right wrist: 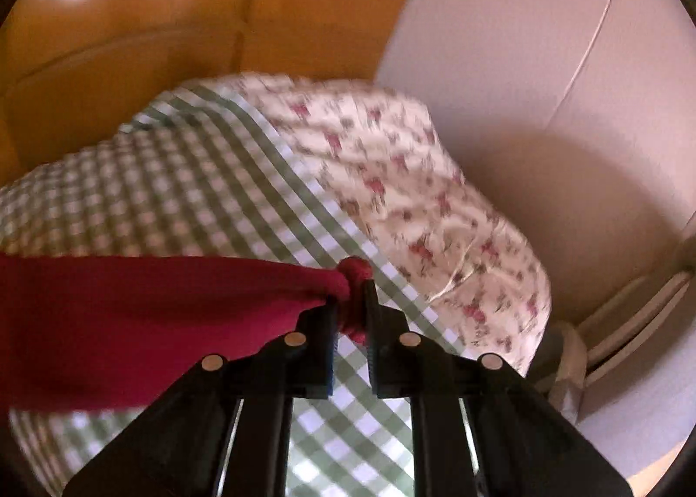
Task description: Fold small clothes
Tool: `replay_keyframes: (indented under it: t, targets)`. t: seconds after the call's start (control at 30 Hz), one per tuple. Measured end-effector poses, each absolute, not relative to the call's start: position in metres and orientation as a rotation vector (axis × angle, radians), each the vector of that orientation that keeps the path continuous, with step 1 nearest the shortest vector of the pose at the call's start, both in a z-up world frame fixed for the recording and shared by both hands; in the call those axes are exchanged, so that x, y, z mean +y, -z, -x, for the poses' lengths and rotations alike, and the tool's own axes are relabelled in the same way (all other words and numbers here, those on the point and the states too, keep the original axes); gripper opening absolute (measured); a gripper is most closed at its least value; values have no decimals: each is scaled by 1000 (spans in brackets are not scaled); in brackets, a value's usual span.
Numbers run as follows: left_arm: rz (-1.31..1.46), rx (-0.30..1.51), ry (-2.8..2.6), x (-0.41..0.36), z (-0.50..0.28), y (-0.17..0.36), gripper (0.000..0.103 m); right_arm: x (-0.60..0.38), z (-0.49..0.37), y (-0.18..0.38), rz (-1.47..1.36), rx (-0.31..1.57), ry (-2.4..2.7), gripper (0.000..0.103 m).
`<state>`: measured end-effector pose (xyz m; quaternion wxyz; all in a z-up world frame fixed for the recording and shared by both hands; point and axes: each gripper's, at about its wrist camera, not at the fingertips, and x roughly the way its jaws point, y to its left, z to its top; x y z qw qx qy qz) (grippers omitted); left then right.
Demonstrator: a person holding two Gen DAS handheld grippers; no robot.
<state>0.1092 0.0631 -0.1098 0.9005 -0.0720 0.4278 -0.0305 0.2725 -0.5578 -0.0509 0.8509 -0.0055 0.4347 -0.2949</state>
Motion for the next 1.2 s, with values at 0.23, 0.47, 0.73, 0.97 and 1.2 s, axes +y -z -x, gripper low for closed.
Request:
replay_keyframes:
  t: [0.23, 0.47, 0.73, 0.97, 1.2]
  targets:
    - [139, 887, 65, 63, -110, 111, 93, -594, -216, 72, -444, 803, 597, 78]
    - [124, 893, 69, 63, -111, 112, 95, -587, -186, 114, -859, 767, 298, 53]
    - [112, 896, 68, 63, -113, 113, 95, -561, -248, 124, -828, 792, 302, 42]
    - [111, 897, 71, 63, -113, 114, 96, -554, -240, 81, -549, 748, 420, 5]
    - [115, 897, 87, 67, -114, 115, 98, -559, -241, 118, -545, 865, 446, 37]
